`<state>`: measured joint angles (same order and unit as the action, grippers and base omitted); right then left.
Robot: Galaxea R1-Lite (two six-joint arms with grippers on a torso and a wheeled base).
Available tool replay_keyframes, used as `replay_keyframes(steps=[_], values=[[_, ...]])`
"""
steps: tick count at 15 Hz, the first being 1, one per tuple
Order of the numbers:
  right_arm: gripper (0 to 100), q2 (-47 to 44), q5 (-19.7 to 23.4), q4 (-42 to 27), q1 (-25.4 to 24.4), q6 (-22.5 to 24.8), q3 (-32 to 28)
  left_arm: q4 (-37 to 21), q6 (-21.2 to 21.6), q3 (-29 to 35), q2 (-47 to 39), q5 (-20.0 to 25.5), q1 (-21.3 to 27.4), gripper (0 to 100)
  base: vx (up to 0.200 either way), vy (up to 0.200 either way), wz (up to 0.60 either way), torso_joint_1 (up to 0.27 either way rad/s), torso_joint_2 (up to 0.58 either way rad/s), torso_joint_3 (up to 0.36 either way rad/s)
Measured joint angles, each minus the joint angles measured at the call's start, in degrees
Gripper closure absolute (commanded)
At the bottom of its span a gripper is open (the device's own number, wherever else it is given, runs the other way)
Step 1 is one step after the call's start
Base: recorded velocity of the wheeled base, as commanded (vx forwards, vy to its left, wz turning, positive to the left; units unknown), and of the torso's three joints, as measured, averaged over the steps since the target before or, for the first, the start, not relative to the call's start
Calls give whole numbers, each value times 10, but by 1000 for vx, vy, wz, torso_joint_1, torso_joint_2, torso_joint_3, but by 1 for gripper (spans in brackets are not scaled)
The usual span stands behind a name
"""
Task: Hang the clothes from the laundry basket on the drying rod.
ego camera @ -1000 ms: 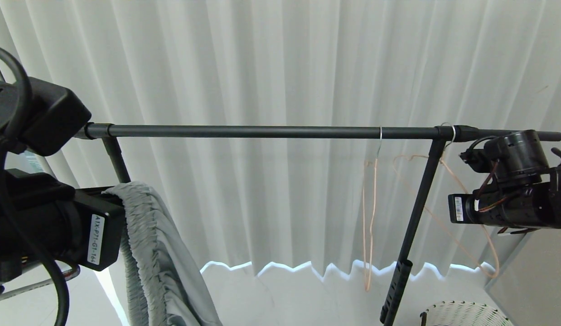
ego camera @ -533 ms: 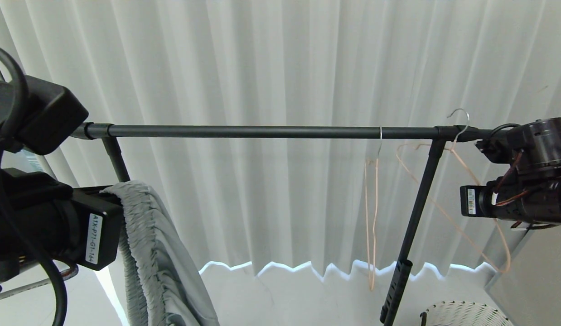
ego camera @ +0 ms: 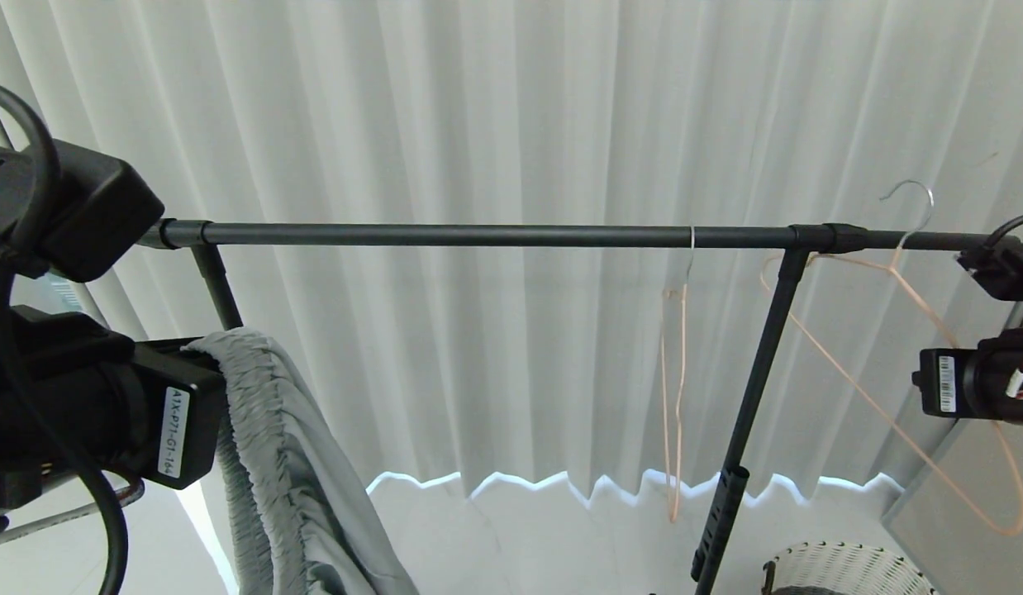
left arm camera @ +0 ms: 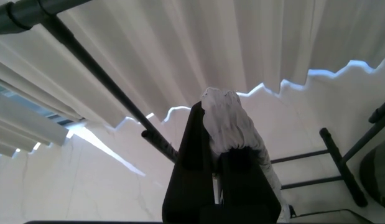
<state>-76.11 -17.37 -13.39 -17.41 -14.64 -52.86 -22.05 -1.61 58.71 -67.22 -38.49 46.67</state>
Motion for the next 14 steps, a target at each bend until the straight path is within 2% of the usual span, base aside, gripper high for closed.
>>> replay_keyframes(steps=[6, 13, 14], values=[[100, 87, -5, -5, 0, 22, 69, 0, 0, -5, 0, 0, 0, 100, -200, 0, 0, -5, 0, 4], [100, 132, -5, -5, -10, 30, 86, 1, -1, -22, -1, 0, 0, 100, 0, 0, 0, 0, 0, 0], [100, 137, -5, -5, -19, 30, 86, 1, -1, -25, -1, 0, 0, 100, 0, 200, 0, 2, 2, 7]])
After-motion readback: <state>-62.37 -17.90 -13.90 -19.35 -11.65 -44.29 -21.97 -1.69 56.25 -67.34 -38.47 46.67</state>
